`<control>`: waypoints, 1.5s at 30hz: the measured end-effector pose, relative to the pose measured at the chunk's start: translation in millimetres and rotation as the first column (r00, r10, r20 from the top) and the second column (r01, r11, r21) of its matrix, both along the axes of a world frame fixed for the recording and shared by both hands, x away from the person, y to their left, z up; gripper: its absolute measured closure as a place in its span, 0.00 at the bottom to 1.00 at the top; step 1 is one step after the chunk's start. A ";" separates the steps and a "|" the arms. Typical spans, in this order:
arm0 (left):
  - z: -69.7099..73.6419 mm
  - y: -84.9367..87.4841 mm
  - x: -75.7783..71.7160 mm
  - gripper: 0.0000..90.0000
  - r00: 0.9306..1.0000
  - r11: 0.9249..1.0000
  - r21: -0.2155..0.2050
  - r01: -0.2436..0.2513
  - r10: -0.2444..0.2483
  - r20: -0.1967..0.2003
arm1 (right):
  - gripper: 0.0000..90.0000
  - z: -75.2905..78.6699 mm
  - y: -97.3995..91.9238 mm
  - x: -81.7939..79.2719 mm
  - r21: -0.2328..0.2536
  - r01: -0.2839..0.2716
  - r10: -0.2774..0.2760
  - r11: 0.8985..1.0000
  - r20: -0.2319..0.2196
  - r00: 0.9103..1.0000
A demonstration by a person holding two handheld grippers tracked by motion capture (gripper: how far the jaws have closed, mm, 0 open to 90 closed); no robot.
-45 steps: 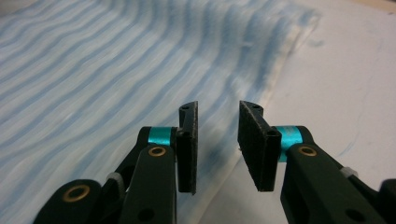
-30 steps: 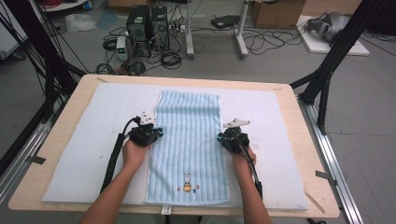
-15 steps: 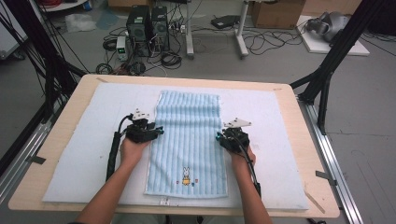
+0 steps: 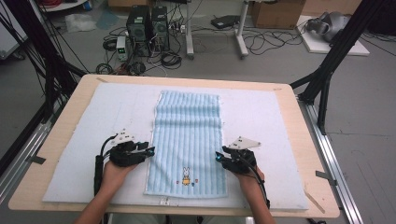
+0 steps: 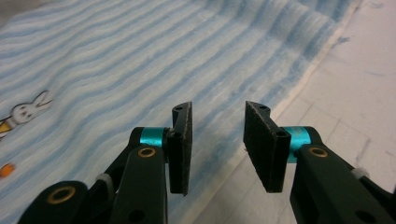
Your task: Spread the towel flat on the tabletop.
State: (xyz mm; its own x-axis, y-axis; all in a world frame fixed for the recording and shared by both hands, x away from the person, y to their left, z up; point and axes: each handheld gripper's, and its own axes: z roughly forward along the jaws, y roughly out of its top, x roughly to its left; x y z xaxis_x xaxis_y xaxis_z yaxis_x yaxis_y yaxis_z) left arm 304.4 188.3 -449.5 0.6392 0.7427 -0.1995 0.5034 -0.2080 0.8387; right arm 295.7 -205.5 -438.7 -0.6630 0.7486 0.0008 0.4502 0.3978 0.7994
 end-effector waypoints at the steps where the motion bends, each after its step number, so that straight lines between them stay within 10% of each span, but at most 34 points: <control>1: -0.2 0.1 -2.6 0.70 1.000 1.000 -0.004 0.008 -0.008 0.000 | 0.69 -0.2 -0.1 -2.8 0.006 -0.007 0.008 1.000 -0.007 1.000; 13: -0.6 -8.7 -26.6 0.71 0.994 0.994 0.014 0.112 -0.112 0.004 | 0.71 -2.5 -4.1 -20.8 0.036 -0.083 0.084 0.996 -0.026 0.996; 19: -1.6 -19.3 -26.7 0.65 0.991 0.984 0.117 0.136 -0.136 -0.014 | 0.75 -7.8 4.5 -18.7 -0.025 -0.113 0.112 0.993 -0.047 0.993; 26: -1.2 -23.9 -31.8 0.94 0.987 0.973 0.172 0.154 -0.159 0.017 | 0.85 -10.0 4.8 -18.4 -0.012 -0.114 0.113 0.993 -0.081 0.990; 45: -1.8 -12.2 -54.9 0.97 0.970 0.964 0.110 0.242 -0.240 -0.027 | 0.94 -7.8 -0.5 -38.2 0.000 -0.188 0.186 0.982 -0.124 0.975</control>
